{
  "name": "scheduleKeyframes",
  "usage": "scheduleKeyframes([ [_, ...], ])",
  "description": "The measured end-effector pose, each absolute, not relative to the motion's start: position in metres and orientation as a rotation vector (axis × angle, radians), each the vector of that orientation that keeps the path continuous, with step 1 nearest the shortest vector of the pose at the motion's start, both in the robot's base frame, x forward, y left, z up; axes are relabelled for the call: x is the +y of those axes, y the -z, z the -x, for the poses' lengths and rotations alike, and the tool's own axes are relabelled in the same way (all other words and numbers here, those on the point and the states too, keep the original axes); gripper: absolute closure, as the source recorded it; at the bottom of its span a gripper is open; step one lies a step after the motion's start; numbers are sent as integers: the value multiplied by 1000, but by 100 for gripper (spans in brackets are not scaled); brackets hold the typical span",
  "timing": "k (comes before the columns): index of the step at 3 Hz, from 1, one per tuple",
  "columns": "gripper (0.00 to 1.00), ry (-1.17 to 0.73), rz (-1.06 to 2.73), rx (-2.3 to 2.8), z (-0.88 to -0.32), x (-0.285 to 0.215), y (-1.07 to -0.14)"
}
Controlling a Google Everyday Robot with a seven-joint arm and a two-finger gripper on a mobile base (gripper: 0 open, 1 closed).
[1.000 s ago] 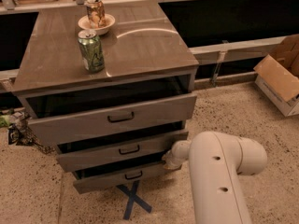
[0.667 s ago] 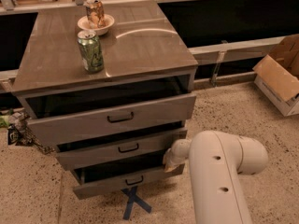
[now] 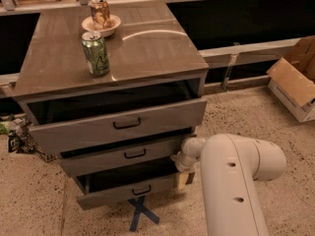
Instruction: Open bottom drawer
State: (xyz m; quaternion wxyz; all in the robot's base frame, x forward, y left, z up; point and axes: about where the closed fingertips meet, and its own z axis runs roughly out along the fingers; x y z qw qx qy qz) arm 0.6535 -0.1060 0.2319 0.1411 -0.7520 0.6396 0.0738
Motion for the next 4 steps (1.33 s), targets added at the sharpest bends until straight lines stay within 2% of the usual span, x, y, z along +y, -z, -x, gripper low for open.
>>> scheduleKeyframes([
  [1, 25, -213, 2171, 1847, -653, -106, -232],
  [2, 56, -248, 2165, 1874, -647, -105, -240],
  [4, 100, -191, 2146, 1869, -649, -103, -241],
])
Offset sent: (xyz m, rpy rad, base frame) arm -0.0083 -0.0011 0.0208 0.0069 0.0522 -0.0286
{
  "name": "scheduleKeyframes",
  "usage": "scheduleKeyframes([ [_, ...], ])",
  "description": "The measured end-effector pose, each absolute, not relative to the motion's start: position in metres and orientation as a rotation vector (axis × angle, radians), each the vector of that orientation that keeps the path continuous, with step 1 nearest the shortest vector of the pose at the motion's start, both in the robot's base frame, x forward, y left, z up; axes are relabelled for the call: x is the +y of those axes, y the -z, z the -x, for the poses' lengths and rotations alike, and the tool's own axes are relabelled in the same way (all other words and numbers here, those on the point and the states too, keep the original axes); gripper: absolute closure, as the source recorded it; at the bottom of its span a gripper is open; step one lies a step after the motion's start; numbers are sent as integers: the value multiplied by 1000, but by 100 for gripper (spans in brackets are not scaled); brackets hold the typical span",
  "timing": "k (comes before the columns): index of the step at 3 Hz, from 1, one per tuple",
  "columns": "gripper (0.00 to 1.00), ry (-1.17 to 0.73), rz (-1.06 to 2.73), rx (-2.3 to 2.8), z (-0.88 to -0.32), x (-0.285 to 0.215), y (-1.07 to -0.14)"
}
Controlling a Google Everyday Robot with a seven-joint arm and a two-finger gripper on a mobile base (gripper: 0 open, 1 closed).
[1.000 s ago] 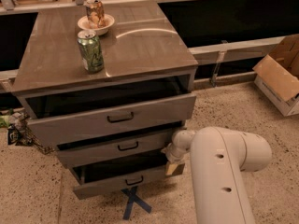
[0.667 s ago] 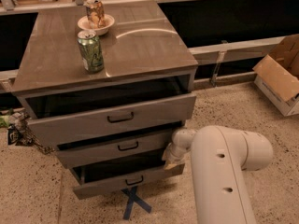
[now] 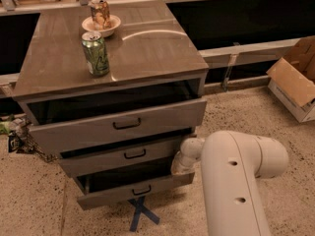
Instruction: Open bottom drawer
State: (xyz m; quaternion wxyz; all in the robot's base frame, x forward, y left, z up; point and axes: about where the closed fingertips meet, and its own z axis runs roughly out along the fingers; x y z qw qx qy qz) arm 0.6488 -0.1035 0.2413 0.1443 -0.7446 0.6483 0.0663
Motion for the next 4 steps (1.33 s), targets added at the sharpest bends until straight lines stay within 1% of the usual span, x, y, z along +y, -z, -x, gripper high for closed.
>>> scheduleKeyframes([
  [2, 100, 6, 2162, 1720, -664, -96, -229],
  [3, 100, 59, 2165, 1659, -675, -90, -228],
  [4, 100, 68, 2160, 1628, -681, -85, -221],
])
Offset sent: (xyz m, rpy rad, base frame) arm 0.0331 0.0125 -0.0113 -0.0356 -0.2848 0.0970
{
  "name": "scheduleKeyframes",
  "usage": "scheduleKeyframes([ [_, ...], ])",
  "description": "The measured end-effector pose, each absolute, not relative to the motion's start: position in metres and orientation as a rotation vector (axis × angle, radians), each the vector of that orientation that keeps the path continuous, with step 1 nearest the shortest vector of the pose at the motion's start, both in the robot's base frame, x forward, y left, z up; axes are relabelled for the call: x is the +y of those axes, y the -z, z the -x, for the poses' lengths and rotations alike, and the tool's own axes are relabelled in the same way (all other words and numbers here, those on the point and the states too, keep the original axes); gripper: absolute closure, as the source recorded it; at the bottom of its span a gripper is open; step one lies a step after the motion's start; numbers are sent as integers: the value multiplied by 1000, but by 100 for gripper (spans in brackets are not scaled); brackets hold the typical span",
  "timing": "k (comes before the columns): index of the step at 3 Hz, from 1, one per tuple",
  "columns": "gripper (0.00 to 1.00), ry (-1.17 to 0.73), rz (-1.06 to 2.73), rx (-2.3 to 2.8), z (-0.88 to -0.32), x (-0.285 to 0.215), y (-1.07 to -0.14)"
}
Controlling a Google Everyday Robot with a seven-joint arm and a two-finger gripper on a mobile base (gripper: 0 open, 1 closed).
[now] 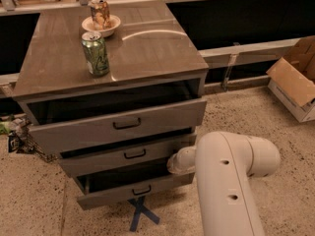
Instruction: Open bottom drawer
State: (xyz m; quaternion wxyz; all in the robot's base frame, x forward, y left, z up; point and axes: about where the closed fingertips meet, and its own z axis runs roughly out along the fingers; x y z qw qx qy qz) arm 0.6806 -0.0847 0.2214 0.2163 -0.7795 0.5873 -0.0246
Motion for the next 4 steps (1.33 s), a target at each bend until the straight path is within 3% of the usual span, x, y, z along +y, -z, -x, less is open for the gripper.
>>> scheduleKeyframes([
  [4, 100, 62, 2160, 1600, -693, -84, -195],
])
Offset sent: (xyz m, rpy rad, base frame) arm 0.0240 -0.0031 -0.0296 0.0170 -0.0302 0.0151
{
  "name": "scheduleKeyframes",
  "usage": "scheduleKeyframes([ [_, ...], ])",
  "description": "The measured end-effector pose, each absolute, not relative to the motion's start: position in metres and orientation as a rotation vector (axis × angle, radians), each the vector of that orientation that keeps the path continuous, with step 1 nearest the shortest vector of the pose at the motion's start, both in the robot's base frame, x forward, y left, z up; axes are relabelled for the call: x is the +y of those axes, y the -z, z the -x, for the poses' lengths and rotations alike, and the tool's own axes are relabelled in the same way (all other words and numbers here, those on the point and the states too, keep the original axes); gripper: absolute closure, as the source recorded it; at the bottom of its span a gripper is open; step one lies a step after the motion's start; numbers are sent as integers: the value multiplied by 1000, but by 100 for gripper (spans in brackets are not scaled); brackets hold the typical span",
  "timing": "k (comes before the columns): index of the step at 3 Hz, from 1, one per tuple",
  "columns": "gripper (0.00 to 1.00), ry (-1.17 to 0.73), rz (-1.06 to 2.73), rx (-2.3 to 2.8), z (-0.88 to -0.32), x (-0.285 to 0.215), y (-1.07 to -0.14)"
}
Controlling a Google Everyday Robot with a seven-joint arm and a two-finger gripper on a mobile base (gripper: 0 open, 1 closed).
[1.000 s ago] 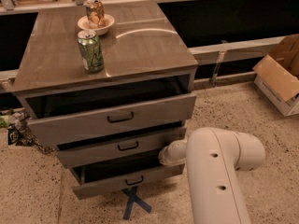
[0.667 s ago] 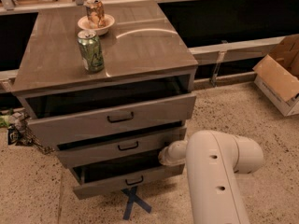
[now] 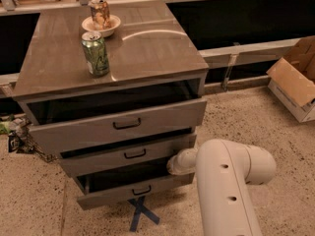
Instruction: Open bottom drawer
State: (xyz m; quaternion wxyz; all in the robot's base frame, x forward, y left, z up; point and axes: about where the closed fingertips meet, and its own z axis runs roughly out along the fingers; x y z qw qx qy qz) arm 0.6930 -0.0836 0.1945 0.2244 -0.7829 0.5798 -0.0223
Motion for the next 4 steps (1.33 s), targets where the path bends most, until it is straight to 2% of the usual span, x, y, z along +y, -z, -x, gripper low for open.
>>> scheduleKeyframes([
  [4, 100, 17, 2183, 1611, -689, -81, -191],
])
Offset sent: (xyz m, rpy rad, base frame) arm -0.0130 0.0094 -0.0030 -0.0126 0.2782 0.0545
